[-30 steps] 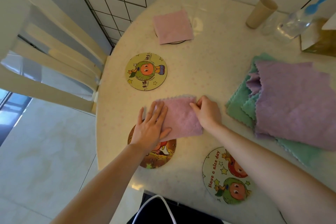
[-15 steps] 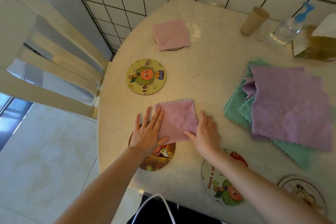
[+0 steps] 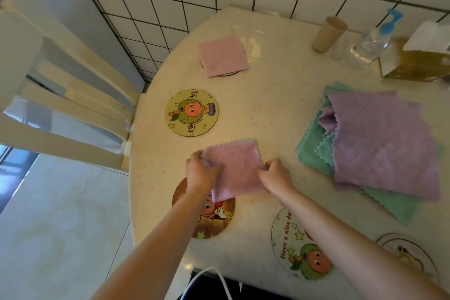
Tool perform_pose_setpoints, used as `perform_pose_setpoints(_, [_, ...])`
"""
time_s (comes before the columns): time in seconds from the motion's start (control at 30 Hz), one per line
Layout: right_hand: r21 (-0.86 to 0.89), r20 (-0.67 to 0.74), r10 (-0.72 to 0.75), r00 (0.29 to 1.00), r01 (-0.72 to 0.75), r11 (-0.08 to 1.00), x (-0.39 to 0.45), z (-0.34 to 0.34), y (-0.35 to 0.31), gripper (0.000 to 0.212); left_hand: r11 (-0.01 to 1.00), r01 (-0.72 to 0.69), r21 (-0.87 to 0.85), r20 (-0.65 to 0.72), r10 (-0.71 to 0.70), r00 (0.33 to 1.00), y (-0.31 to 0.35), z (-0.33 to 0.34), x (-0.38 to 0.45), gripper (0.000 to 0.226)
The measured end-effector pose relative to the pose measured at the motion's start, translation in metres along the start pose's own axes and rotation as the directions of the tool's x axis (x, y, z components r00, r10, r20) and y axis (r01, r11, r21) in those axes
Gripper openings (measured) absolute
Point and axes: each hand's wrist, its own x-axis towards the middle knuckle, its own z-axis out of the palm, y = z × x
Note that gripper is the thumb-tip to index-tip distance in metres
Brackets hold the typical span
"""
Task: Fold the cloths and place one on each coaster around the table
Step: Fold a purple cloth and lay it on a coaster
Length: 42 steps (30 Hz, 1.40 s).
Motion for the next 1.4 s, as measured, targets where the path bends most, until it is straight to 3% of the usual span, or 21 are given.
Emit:
perform_pose_setpoints(0.13, [0.251, 0.176, 0.146, 0.974, -0.187, 0.950, 0.002, -0.011, -0.010, 0.023, 0.914, 0.227, -0.335, 0.133, -0.193, 0.972, 0.012, -0.008, 0.014, 0.069])
perform_pose_setpoints(0.23, [0.320, 0.257, 0.165, 0.952, -0.245, 0.915, -0.003, -0.024, -0.021, 0.013, 0.839, 0.347, -0.420, 0.328, -0.216, 0.920, 0.022, -0.018, 0.021, 0.053])
perform_pose_setpoints(0.3, [0.279, 0.207, 0.078, 0.975, -0.135, 0.951, -0.006, -0.031, -0.032, 0.010, 0.893, 0.284, -0.350, 0.362, -0.151, 0.920, 0.030, -0.026, 0.025, 0.035])
perform_pose_setpoints(0.43, [0.262, 0.076, -0.130, 0.989, 0.106, 0.959, 0.000, -0.033, -0.070, 0.012, 0.953, 0.066, -0.296, 0.251, 0.011, 0.968, 0.048, -0.055, 0.045, 0.018])
perform_pose_setpoints(0.53, [0.214, 0.030, -0.238, 0.971, 0.226, 0.950, 0.025, -0.021, -0.107, 0.010, 0.918, 0.051, -0.392, 0.223, 0.041, 0.974, 0.063, -0.082, 0.067, 0.013])
perform_pose_setpoints(0.67, [0.170, -0.030, -0.325, 0.945, 0.325, 0.930, 0.063, 0.003, -0.158, 0.015, 0.916, 0.037, -0.399, 0.119, 0.012, 0.993, 0.064, -0.108, 0.102, 0.010])
perform_pose_setpoints(0.83, [0.051, 0.010, -0.339, 0.941, 0.338, 0.940, 0.091, 0.027, -0.186, 0.020, 0.951, 0.049, -0.306, 0.001, -0.051, 0.999, 0.050, -0.111, 0.132, 0.013])
perform_pose_setpoints(1.07, [-0.004, -0.027, -0.385, 0.923, 0.385, 0.923, 0.109, 0.040, -0.196, 0.012, 0.996, 0.011, -0.092, -0.124, -0.022, 0.992, 0.044, -0.111, 0.148, 0.024])
perform_pose_setpoints(1.23, [-0.137, -0.069, -0.382, 0.922, 0.370, 0.919, 0.115, 0.044, -0.185, 0.023, 0.979, -0.095, 0.179, -0.146, 0.122, 0.982, 0.042, -0.107, 0.138, 0.038])
perform_pose_setpoints(1.4, [-0.125, -0.084, -0.369, 0.925, 0.358, 0.925, 0.110, 0.029, -0.162, 0.026, 0.910, -0.188, 0.370, -0.184, 0.270, 0.945, 0.037, -0.107, 0.133, 0.051])
